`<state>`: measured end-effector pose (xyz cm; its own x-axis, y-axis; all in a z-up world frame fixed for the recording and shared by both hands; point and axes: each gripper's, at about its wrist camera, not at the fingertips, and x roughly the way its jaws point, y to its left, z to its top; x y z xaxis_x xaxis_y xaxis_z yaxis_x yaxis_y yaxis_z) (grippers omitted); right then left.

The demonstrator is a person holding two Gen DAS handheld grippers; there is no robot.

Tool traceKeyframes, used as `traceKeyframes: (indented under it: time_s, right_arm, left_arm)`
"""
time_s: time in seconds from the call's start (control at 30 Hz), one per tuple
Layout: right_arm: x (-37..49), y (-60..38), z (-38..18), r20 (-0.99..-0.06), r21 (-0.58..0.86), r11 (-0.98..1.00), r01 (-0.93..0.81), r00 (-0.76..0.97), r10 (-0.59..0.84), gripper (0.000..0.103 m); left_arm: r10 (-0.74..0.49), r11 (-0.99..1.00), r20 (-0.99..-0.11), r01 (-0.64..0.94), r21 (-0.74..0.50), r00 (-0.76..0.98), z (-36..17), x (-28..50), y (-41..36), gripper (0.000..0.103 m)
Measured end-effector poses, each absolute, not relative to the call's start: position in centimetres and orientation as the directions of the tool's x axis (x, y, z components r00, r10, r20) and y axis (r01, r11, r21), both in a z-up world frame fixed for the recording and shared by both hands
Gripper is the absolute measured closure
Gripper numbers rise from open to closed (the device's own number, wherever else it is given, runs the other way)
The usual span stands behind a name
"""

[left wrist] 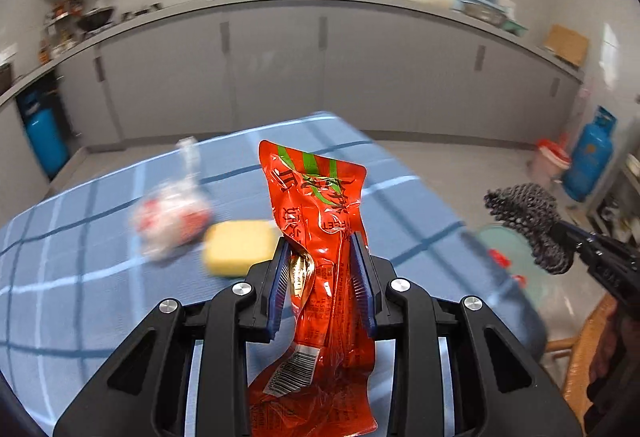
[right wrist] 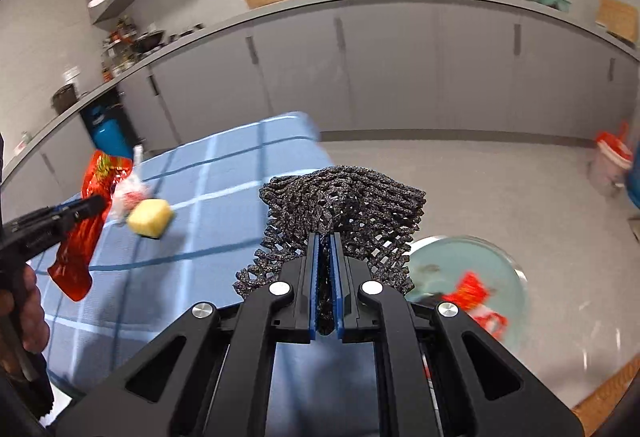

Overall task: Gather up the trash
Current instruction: 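Carry the red wrapper and mesh scrubber to the teal basin and release both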

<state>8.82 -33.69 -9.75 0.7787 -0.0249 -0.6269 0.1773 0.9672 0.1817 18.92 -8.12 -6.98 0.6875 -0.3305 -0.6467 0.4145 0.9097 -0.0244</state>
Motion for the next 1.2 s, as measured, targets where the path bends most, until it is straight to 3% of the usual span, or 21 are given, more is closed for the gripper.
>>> traceKeyframes:
  time_s: [0.27,0.77,1.2]
  right_arm:
    - [5.9,-38.7,-11.6,-0.645,0.179,0.942,0.283,0.757,-0.104,0.095]
    - [4.9,-42.5,-15.4,-0.677,0.179,0.913,0.367,0.719,-0.157,0.095]
    - [5.3,-43.8,-18.3,-0.715,0.189,0.904,0.383,0.684,-0.141,0.094]
  left_arm:
    - [-0.439,0.830,-0.649,0.557,-0.028,0.621,-7.2,17.9,-16.8,0.072]
    - [-0.505,0.723,-0.687,0.691,-0.006,0.523,-9.9,16.1,-28.7,0.072]
    - [-0.514,0.669,-0.726,0.743,-0.006,0.457,-12.6,15.9,-33.3,0.072]
